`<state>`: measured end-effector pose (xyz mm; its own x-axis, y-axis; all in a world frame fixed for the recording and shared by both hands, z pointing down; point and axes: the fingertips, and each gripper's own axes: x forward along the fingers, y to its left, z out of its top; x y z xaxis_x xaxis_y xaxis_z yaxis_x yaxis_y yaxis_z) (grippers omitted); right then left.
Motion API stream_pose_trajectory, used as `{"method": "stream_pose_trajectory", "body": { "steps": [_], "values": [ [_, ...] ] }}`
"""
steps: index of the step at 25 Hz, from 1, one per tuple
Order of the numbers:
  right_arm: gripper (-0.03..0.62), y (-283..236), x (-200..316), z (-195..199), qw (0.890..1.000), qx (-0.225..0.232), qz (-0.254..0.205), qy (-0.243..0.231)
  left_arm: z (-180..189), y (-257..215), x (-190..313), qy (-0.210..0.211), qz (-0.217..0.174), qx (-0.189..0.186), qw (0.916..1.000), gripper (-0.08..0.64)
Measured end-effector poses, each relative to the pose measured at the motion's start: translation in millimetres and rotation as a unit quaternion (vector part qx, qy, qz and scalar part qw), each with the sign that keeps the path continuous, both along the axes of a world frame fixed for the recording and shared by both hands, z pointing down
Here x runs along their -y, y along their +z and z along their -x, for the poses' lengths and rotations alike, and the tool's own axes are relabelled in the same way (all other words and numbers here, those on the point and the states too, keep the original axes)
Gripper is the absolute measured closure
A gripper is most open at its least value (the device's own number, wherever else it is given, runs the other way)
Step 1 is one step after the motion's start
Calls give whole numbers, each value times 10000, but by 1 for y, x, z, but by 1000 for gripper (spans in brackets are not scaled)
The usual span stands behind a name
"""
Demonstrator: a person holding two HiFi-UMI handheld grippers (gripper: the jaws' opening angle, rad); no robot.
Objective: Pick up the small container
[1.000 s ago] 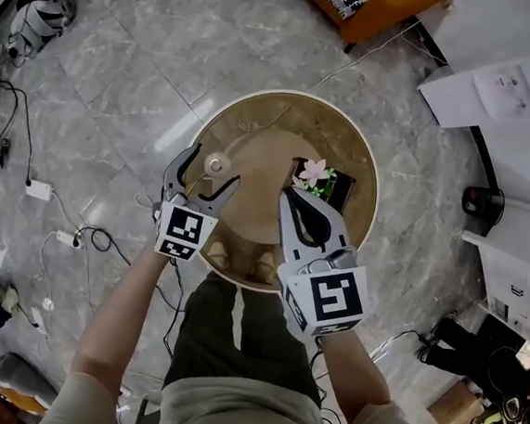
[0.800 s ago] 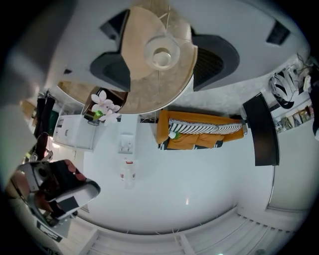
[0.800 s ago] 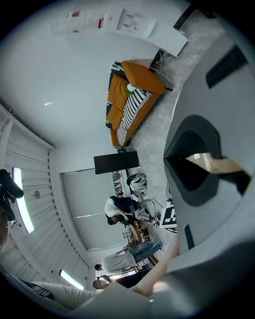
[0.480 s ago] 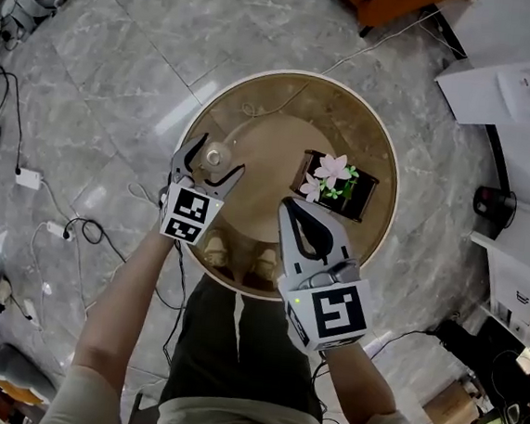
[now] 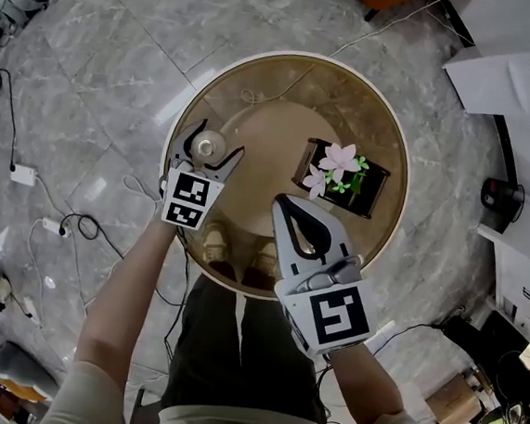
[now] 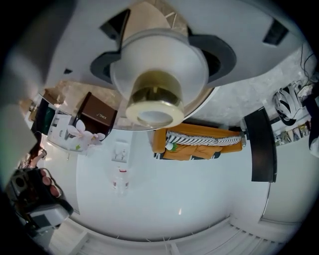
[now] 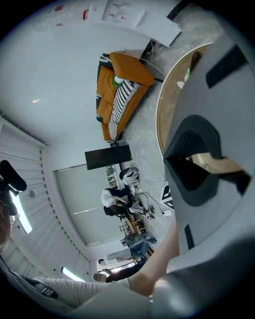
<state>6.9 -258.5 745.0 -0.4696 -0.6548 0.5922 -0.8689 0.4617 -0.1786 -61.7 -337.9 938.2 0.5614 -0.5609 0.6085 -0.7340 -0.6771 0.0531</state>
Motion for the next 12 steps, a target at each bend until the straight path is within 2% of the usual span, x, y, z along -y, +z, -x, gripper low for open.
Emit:
{"method": "stream_pose_trajectory", "body": {
  "steps": [4, 8, 12],
  "values": [
    [597, 5, -8, -2, 10000, 20, 83, 32, 1, 1, 1, 3, -52, 97, 9999, 218],
    [597, 2, -12, -5, 10000, -5, 66, 44, 2, 2, -7, 211, 196, 218, 9993, 222],
    [597, -19, -10, -11, 9999, -18, -48, 113, 2, -22, -17, 319, 295, 170, 9989, 222]
  ]
}}
